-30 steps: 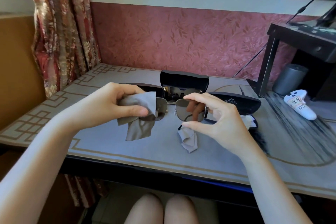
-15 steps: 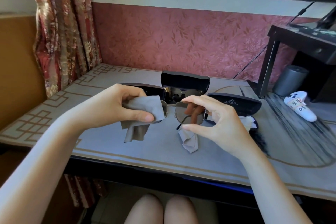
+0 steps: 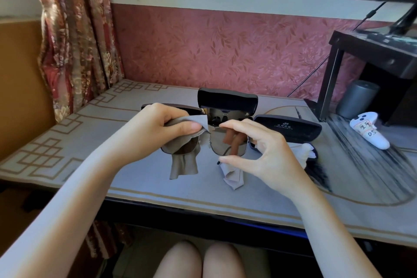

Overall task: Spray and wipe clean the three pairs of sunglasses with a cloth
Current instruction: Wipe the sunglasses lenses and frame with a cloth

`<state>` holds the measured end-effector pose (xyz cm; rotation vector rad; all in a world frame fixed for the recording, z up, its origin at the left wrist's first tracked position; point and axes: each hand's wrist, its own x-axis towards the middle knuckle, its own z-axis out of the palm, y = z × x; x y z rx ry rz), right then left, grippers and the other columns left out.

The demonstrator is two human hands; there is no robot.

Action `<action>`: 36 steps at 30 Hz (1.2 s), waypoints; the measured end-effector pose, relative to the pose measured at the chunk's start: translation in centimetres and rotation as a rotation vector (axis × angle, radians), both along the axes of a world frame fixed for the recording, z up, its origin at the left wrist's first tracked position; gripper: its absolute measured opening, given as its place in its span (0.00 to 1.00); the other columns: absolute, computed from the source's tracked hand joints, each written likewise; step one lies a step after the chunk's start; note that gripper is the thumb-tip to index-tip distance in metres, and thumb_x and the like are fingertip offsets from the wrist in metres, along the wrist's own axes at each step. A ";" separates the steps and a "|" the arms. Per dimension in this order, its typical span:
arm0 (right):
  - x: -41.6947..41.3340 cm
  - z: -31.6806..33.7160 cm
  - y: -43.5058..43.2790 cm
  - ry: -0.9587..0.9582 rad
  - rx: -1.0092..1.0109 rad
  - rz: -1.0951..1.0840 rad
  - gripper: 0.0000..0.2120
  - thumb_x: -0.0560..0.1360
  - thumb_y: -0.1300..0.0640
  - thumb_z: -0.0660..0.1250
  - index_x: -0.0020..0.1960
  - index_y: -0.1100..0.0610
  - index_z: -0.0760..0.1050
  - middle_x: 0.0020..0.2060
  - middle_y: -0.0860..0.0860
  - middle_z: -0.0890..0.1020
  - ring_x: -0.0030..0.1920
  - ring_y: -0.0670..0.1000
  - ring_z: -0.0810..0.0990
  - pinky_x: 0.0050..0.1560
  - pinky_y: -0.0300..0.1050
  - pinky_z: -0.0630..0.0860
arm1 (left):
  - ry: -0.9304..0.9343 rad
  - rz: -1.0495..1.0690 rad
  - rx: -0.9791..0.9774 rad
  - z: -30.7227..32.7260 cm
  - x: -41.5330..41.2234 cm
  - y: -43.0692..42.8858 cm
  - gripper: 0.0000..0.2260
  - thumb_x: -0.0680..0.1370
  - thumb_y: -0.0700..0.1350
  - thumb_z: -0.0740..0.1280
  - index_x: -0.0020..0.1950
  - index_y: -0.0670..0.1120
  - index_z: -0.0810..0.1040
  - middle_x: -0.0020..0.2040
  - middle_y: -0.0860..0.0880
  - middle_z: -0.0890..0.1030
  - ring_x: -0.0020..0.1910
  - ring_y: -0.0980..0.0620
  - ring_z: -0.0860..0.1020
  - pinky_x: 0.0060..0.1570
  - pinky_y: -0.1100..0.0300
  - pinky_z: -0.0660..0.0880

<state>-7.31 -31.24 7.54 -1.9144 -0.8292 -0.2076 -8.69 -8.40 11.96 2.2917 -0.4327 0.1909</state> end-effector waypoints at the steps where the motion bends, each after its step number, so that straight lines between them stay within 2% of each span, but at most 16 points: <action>1: 0.0 0.0 0.0 -0.002 0.004 -0.002 0.22 0.69 0.60 0.77 0.62 0.53 0.78 0.45 0.48 0.78 0.45 0.47 0.76 0.53 0.41 0.71 | 0.002 0.009 -0.016 -0.1 0.0 0.0 0.22 0.71 0.59 0.64 0.39 0.38 0.79 0.30 0.48 0.71 0.28 0.58 0.64 0.28 0.67 0.60; 5: 0.1 -0.1 0.0 0.000 0.047 -0.001 0.23 0.69 0.60 0.77 0.62 0.54 0.78 0.45 0.51 0.78 0.44 0.48 0.77 0.54 0.43 0.72 | -0.005 0.017 -0.055 0.0 0.0 -0.2 0.20 0.72 0.57 0.66 0.41 0.38 0.81 0.32 0.40 0.75 0.28 0.58 0.65 0.27 0.68 0.60; 9: 0.1 -0.1 -0.2 -0.026 0.054 -0.037 0.25 0.69 0.59 0.77 0.63 0.52 0.76 0.49 0.48 0.81 0.51 0.50 0.79 0.58 0.42 0.73 | 0.000 0.009 -0.094 0.1 0.0 -0.1 0.21 0.70 0.58 0.66 0.41 0.39 0.81 0.31 0.44 0.75 0.29 0.57 0.66 0.27 0.69 0.61; 13: 0.1 -0.3 -0.3 -0.008 0.096 -0.088 0.24 0.66 0.55 0.78 0.59 0.50 0.76 0.48 0.43 0.81 0.53 0.49 0.80 0.60 0.46 0.74 | 0.002 0.005 -0.111 -0.1 0.0 0.0 0.17 0.69 0.57 0.67 0.40 0.43 0.83 0.34 0.41 0.79 0.31 0.56 0.69 0.31 0.64 0.64; 15: 0.2 -0.5 -0.2 -0.015 0.082 -0.085 0.23 0.66 0.56 0.78 0.59 0.52 0.77 0.47 0.42 0.81 0.52 0.49 0.80 0.59 0.47 0.75 | -0.014 0.018 -0.097 -0.2 -0.1 -0.1 0.10 0.71 0.55 0.69 0.40 0.49 0.84 0.36 0.45 0.82 0.32 0.58 0.73 0.34 0.64 0.67; 17: 0.2 -0.6 -0.3 -0.023 0.071 -0.083 0.22 0.67 0.57 0.79 0.59 0.54 0.78 0.46 0.41 0.81 0.51 0.48 0.80 0.58 0.44 0.74 | -0.051 0.037 -0.061 0.0 -0.1 -0.4 0.02 0.73 0.47 0.72 0.42 0.54 0.84 0.36 0.54 0.84 0.34 0.63 0.77 0.36 0.71 0.70; 19: 0.1 -0.6 -0.3 -0.037 0.065 -0.080 0.21 0.66 0.59 0.79 0.58 0.55 0.78 0.47 0.41 0.81 0.51 0.46 0.80 0.57 0.38 0.72 | -0.084 0.037 -0.014 0.3 0.0 -0.7 0.07 0.73 0.43 0.73 0.41 0.55 0.84 0.35 0.60 0.83 0.34 0.65 0.77 0.36 0.75 0.69; 22: 0.0 -0.6 -0.2 -0.047 0.052 -0.077 0.22 0.66 0.59 0.79 0.58 0.53 0.78 0.50 0.43 0.82 0.53 0.44 0.79 0.57 0.34 0.71 | -0.090 0.010 0.024 0.9 0.1 -1.5 0.08 0.70 0.44 0.75 0.40 0.58 0.83 0.34 0.61 0.83 0.34 0.64 0.78 0.37 0.75 0.70; 26: -0.3 -0.6 0.4 -0.115 0.036 -0.077 0.26 0.65 0.58 0.79 0.59 0.44 0.75 0.52 0.33 0.79 0.55 0.33 0.76 0.55 0.27 0.69 | -0.035 -0.022 0.050 1.0 0.5 -2.8 0.08 0.66 0.49 0.78 0.38 0.59 0.81 0.32 0.64 0.81 0.32 0.67 0.77 0.35 0.75 0.70; 28: -0.2 -0.7 0.5 -0.113 0.045 -0.081 0.27 0.65 0.59 0.79 0.61 0.47 0.74 0.54 0.37 0.80 0.56 0.34 0.77 0.56 0.27 0.69 | -0.028 0.009 0.055 0.9 0.7 -3.2 0.07 0.66 0.52 0.78 0.37 0.58 0.80 0.32 0.60 0.81 0.30 0.66 0.76 0.33 0.73 0.70; 30: -0.2 -0.7 0.5 -0.107 0.060 -0.084 0.27 0.66 0.59 0.79 0.62 0.50 0.75 0.56 0.41 0.81 0.57 0.37 0.78 0.56 0.28 0.69 | -0.033 0.038 0.031 0.8 0.8 -3.4 0.07 0.67 0.52 0.77 0.35 0.54 0.81 0.27 0.56 0.79 0.25 0.63 0.73 0.29 0.71 0.67; 33: -0.1 -0.9 0.3 -0.094 0.052 -0.097 0.27 0.66 0.58 0.79 0.63 0.55 0.77 0.57 0.45 0.81 0.58 0.39 0.78 0.58 0.29 0.70 | -0.024 0.071 -0.025 0.8 0.8 -3.6 0.12 0.70 0.52 0.75 0.30 0.50 0.78 0.21 0.56 0.71 0.22 0.59 0.67 0.24 0.71 0.62; 36: 0.0 -1.0 0.3 -0.068 0.029 -0.145 0.29 0.64 0.55 0.79 0.63 0.58 0.77 0.57 0.47 0.81 0.59 0.38 0.76 0.58 0.26 0.68 | 0.008 0.111 -0.074 0.6 0.8 -3.7 0.14 0.72 0.52 0.73 0.29 0.49 0.76 0.19 0.56 0.68 0.20 0.59 0.65 0.22 0.71 0.61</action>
